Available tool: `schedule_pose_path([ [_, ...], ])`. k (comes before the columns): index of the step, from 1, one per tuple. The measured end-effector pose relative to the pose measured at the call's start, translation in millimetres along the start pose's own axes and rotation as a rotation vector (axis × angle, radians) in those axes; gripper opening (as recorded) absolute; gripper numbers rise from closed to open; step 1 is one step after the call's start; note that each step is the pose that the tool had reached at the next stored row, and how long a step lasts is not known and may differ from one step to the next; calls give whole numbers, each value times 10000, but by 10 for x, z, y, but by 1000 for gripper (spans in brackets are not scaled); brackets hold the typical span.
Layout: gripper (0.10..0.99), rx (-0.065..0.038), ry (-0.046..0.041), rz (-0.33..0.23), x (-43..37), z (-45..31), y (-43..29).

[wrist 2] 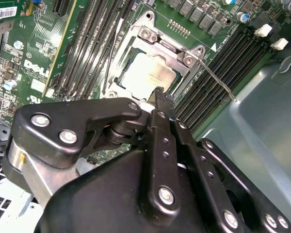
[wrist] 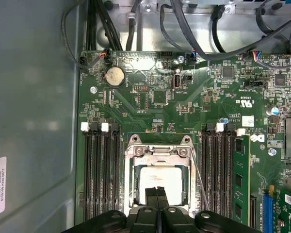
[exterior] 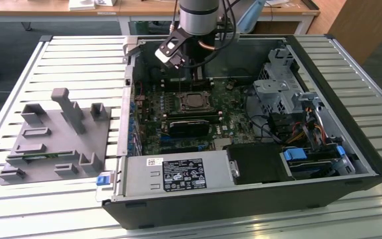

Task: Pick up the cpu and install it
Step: 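Install the first cpu locking lever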

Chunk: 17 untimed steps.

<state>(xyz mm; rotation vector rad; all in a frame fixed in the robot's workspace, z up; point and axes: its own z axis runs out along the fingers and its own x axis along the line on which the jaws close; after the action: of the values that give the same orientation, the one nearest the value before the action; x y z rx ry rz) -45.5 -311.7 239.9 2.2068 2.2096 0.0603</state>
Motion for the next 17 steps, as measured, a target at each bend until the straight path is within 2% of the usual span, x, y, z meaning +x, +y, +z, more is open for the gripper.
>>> schedule_pose_path([
  [17,106,0,-60,-2,1,-87,3],
])
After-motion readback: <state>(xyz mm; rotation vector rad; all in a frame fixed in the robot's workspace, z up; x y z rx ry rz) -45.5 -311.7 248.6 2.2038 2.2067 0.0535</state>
